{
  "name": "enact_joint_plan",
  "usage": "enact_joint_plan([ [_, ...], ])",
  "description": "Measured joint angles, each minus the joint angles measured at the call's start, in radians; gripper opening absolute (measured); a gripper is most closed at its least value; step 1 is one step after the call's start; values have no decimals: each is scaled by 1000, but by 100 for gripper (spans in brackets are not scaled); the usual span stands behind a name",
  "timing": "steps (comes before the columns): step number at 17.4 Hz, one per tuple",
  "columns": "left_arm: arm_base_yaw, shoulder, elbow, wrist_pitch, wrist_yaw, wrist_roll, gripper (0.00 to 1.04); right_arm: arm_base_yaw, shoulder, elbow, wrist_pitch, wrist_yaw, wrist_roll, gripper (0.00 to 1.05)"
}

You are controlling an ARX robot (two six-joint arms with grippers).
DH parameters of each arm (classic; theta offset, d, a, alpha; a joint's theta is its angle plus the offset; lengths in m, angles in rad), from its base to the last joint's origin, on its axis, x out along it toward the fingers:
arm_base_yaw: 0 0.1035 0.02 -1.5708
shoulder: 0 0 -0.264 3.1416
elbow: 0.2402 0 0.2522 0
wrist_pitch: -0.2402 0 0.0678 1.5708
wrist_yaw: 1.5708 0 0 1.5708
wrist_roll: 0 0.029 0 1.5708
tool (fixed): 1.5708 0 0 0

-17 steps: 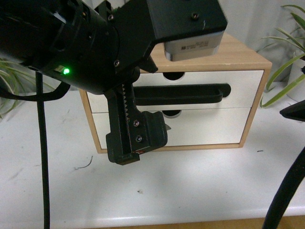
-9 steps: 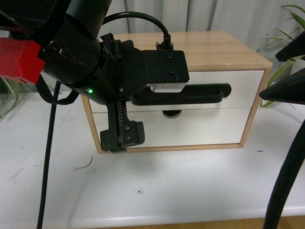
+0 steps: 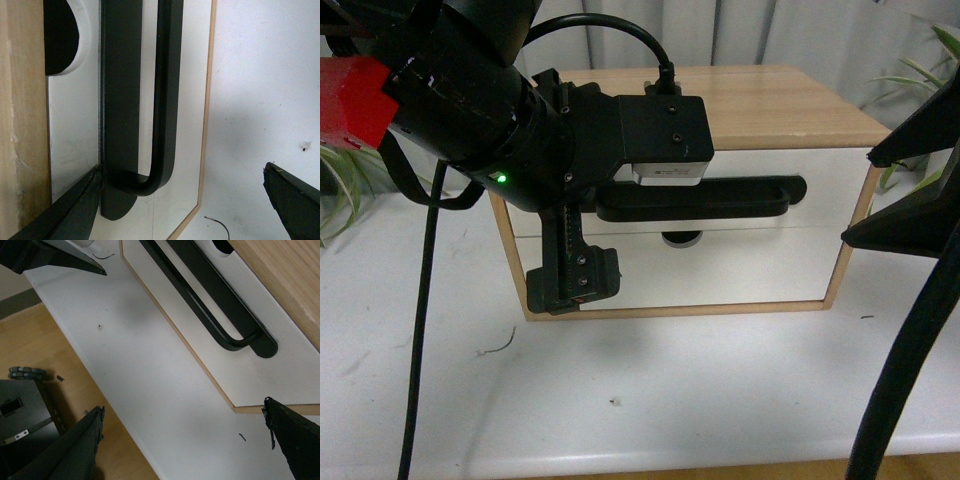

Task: Pull drawer

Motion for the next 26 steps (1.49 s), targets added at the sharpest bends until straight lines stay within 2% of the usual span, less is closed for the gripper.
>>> enact_joint_plan([
  [3, -4, -3, 3, -6, 23, -25, 98, -2, 0, 14, 0, -16, 0, 98],
  [4, -13, -5, 3, -41, 80, -43, 98, -7, 0, 14, -7, -17, 0, 98],
  [6, -39, -5, -1, -50, 64, -40, 98, -14, 0, 14, -1, -14, -3, 98],
  [8, -37, -4, -4, -31, 75, -44, 98, -20, 0, 14, -2, -13, -3, 98],
  [15, -21, 46, -12, 12, 5, 16, 98, -13, 12, 18, -2, -13, -7, 98],
  [21, 2, 62, 12, -7, 50, 21, 98, 42, 249, 198, -21, -2, -84, 98],
  [26, -4, 62, 18, -19, 27, 44, 98, 70, 332, 260, -40, -10, -96, 98],
])
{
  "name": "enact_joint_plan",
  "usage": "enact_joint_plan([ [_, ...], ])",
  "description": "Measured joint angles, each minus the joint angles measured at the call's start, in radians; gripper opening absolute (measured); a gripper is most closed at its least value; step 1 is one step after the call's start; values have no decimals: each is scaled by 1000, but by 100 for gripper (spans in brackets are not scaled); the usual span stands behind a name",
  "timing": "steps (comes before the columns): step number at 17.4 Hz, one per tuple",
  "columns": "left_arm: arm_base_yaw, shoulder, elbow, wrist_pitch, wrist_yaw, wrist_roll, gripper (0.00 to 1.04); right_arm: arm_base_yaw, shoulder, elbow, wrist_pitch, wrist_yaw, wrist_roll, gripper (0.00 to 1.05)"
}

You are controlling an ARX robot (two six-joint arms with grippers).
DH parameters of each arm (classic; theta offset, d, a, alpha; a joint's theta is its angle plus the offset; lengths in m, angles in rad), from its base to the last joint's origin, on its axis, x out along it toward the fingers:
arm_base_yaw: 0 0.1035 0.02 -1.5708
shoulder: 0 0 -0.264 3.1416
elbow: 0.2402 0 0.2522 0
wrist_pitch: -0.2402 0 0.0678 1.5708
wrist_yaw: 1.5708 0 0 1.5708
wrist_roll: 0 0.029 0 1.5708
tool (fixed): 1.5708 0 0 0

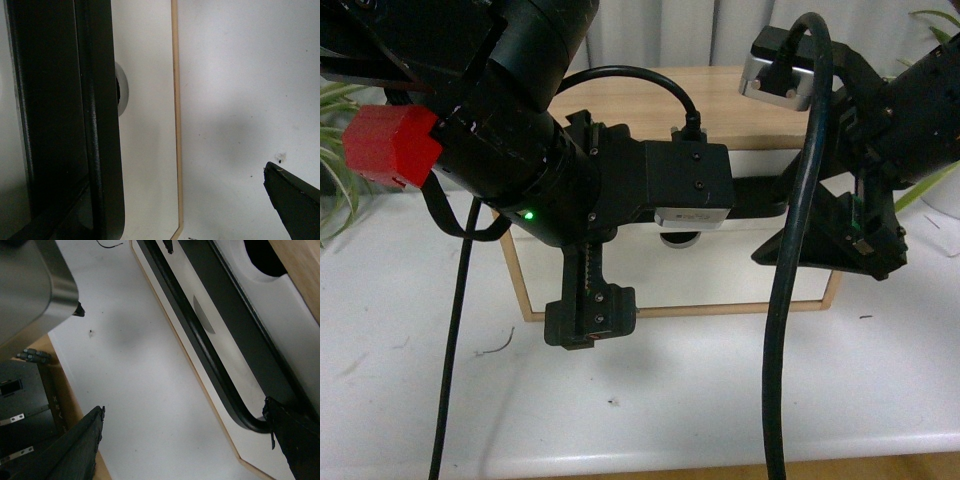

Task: Pull drawer

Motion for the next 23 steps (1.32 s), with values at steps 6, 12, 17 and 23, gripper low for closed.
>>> enact_joint_plan([
  [6, 6, 0, 0, -7, 4, 22, 98, 37, 86, 83, -51, 8, -31, 98],
  [12, -43, -207, -188, -158, 61, 177, 98, 120, -109, -140, -153, 4, -100, 98],
  [17, -61, -277, -264, -127, 65, 166, 98, 134, -195, -241, -91, -10, -66, 98],
  [23, -52, -399, -323, 153, 91, -8, 98, 64, -357, -340, 55, -60, 50, 98],
])
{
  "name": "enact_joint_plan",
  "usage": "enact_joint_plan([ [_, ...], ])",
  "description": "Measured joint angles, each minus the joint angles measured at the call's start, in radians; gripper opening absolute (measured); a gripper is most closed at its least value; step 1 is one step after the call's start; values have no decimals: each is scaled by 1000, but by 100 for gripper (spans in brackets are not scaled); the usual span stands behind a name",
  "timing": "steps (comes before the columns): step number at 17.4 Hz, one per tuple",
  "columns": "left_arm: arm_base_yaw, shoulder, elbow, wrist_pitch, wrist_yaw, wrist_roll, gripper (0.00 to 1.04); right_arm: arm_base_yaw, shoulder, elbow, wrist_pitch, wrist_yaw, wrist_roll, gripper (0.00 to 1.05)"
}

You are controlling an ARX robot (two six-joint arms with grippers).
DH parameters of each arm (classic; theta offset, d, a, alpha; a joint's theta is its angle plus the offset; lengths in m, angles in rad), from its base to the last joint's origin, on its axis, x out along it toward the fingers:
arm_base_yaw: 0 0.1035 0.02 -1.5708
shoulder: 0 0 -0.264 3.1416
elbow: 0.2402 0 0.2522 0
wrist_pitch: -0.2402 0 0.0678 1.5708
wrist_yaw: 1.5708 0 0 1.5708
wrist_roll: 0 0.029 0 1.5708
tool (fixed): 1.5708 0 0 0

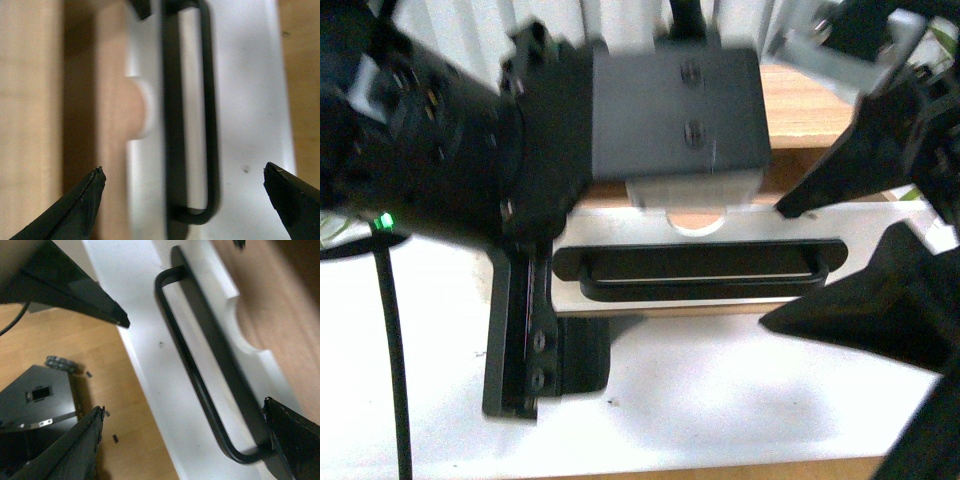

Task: Pull drawer

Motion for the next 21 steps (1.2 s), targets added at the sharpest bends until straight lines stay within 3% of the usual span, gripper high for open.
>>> enact_joint_plan([
  [3, 58, -155, -98, 124, 1, -158, 98, -71, -158, -122, 127, 42, 67, 98],
  [6, 150, -324, -274, 254, -17, -330, 98, -135, -366, -301, 327, 161, 172, 98],
  [8, 256, -484, -383, 277, 2, -481, 98, -205, -518, -414, 445, 266, 288, 98],
  [12, 517, -866, -575, 144, 44, -795, 98, -345, -834, -641, 530, 523, 547, 98],
  [15, 687, -1166, -662, -29, 121, -996, 98, -385, -1088, -785, 433, 683, 749, 98],
  [17, 715, -1202, -680, -54, 105, -1052, 98, -417, -1184, -835, 421, 750, 859, 98],
  [20, 711, -1201, -680, -52, 108, -1071, 98, -415, -1176, -835, 420, 749, 899, 98],
  [21, 700, -1217, -712, 53, 76, -1086, 94, -426, -1181, -848, 472, 715, 900, 96],
])
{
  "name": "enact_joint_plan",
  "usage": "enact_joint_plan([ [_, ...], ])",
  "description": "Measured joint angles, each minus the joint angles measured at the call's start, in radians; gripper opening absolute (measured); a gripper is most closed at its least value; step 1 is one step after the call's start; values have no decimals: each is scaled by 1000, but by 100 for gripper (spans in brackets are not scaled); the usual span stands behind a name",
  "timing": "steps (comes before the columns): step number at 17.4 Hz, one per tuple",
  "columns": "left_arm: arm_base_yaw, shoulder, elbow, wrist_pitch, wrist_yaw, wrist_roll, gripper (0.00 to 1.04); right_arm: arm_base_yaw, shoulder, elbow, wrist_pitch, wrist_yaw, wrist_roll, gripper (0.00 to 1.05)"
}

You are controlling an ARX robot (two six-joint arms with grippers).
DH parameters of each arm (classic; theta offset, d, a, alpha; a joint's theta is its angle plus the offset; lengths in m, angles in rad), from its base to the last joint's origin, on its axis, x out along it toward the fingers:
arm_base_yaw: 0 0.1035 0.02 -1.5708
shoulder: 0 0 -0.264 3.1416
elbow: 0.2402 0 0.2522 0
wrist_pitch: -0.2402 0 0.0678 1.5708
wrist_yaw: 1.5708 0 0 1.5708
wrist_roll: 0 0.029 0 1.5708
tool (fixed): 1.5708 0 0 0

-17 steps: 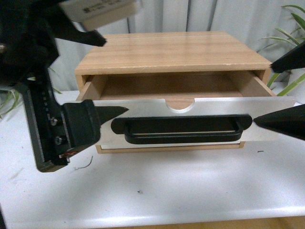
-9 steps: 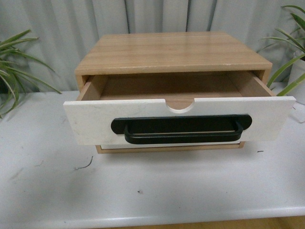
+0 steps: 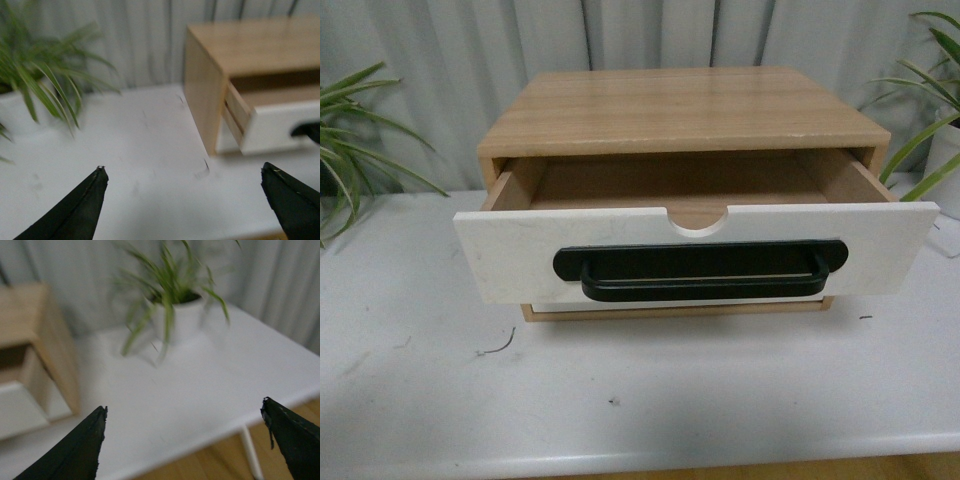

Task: Pull drawer

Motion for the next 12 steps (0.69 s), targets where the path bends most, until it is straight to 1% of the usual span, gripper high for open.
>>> enact_joint_plan([
  [1, -13, -28, -27, 43, -36, -16, 88, -29, -15, -29, 88, -88, -8, 91],
  [2, -23, -95, -58, 38, -50, -32, 81, -50, -43, -62, 145, -179, -19, 84],
  [3, -37, -160, -84, 32, -65, -39, 74, -45, -63, -87, 171, -239, -23, 77],
  [4, -158, -200, -100, 34, -210, -58, 45, 15, -107, -114, 162, -273, -40, 47],
  [5, -227, -208, -112, 34, -250, -60, 36, 40, -122, -121, 146, -222, -39, 38],
  [6, -245, -212, -118, 34, -247, -60, 31, 81, -130, -127, 142, -179, -40, 33],
  [7, -241, -214, -127, 34, -257, -61, 22, 140, -148, -137, 133, -151, -40, 24],
  [8, -236, -217, -131, 34, -269, -61, 15, 158, -158, -141, 132, -150, -42, 17],
  [10, -231, -229, -136, 41, -270, -63, 1, 153, -169, -148, 124, -132, -43, 2],
  [12, -234, -232, -143, 41, -267, -64, 2, 149, -189, -154, 116, -134, -45, 2],
])
